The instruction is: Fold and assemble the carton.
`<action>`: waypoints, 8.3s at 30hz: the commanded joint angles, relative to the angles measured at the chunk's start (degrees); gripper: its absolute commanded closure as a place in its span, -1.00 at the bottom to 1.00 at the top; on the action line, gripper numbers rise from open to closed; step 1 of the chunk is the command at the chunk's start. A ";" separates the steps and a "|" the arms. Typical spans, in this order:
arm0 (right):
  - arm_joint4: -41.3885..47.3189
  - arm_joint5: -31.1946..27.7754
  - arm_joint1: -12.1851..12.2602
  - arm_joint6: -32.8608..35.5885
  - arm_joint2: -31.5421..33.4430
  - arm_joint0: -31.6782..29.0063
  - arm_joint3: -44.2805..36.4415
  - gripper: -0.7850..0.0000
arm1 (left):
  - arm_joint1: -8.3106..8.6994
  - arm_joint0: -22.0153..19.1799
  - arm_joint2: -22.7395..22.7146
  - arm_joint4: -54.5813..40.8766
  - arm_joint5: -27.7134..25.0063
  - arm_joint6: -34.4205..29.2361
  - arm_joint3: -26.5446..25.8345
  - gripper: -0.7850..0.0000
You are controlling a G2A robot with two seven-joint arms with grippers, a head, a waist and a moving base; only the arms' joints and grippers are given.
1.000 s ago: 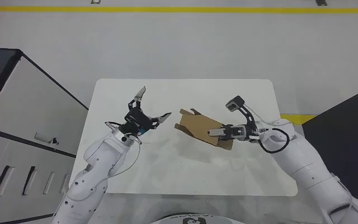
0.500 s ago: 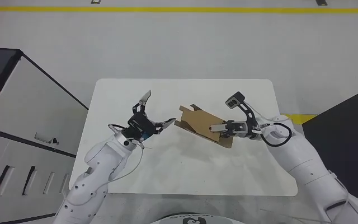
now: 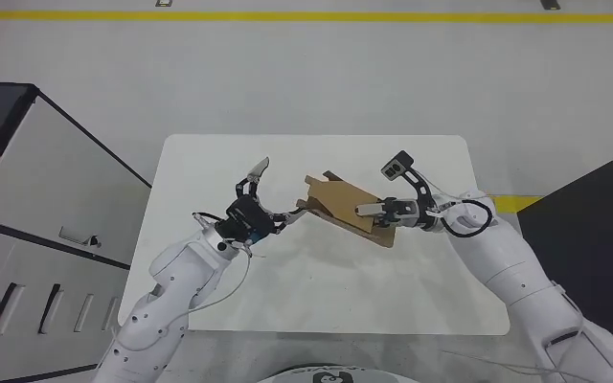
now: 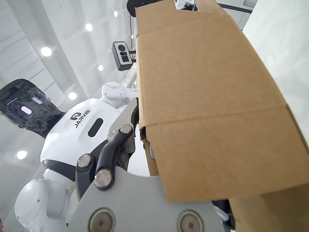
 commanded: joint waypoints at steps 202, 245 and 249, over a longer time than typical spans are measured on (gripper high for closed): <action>-7.05 -1.71 -7.35 -3.94 13.40 -6.36 -2.33 1.00 | 2.12 0.51 -1.17 -10.29 -18.91 -9.34 -1.28 1.00; -8.00 -0.01 -8.54 -1.56 10.26 -4.78 -0.46 1.00 | 2.59 -2.48 4.50 -8.33 -19.13 -9.43 -2.13 1.00; -7.99 0.00 -8.56 -1.49 10.31 -4.95 -0.45 1.00 | 2.64 -2.67 4.94 -8.10 -19.05 -9.63 -2.24 1.00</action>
